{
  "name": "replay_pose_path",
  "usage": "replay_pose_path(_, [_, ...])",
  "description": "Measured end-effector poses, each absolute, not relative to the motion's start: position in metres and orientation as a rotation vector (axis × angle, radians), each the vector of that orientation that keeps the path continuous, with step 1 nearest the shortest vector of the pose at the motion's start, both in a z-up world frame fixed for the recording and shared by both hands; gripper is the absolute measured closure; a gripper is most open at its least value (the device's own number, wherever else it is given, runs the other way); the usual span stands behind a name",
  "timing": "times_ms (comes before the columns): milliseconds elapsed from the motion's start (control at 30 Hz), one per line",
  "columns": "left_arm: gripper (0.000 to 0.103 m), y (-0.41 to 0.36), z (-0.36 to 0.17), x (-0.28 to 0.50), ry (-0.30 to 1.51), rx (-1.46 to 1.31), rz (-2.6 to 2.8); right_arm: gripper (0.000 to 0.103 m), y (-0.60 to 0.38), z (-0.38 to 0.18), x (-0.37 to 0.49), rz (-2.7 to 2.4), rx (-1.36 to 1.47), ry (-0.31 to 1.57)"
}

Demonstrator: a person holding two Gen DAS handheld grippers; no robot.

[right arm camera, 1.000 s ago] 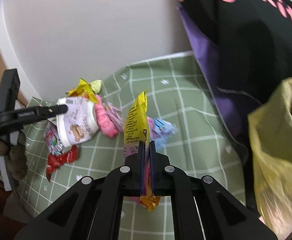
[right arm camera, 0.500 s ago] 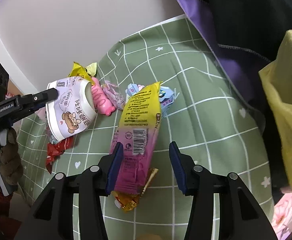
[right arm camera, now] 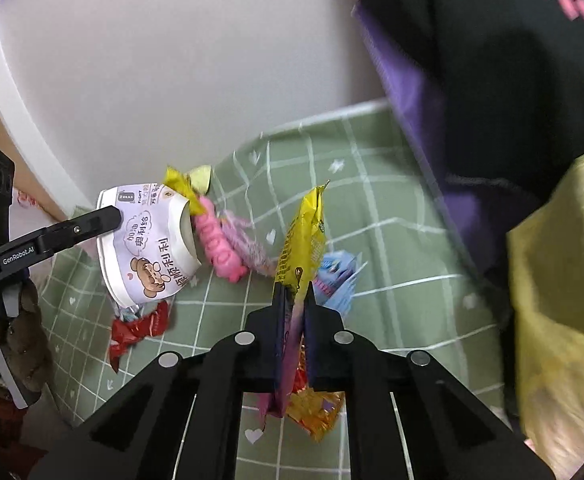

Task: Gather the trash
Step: 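Carry both items over the bin and open both grippers to drop them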

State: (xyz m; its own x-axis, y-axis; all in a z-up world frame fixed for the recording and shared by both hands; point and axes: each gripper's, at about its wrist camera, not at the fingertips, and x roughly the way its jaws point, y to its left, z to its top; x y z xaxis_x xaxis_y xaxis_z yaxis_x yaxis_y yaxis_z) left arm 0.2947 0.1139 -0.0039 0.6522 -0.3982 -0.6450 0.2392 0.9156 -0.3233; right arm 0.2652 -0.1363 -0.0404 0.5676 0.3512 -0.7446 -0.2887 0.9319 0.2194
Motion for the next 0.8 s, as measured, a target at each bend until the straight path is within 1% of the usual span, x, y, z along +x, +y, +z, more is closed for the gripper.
replay_pose_path(167, [0.079, 0.083, 0.039, 0.289, 0.685, -0.158, -0.446, 0.094, -0.157, 0.011, 0.237, 0.312, 0.05, 0.752])
replay_pose_path(400, [0.079, 0.018, 0.105, 0.277, 0.535, -0.028, -0.583, 0.094, -0.195, 0.083, 0.201, 0.208, 0.005, 0.581])
replay_pose_path(533, [0.079, -0.014, 0.124, 0.268, 0.493, 0.014, -0.64, 0.094, -0.22, 0.111, 0.184, 0.146, -0.015, 0.512])
replay_pose_path(800, [0.079, -0.071, 0.13, 0.263, 0.478, 0.063, -0.746, 0.094, -0.27, 0.132, 0.165, 0.059, 0.015, 0.456])
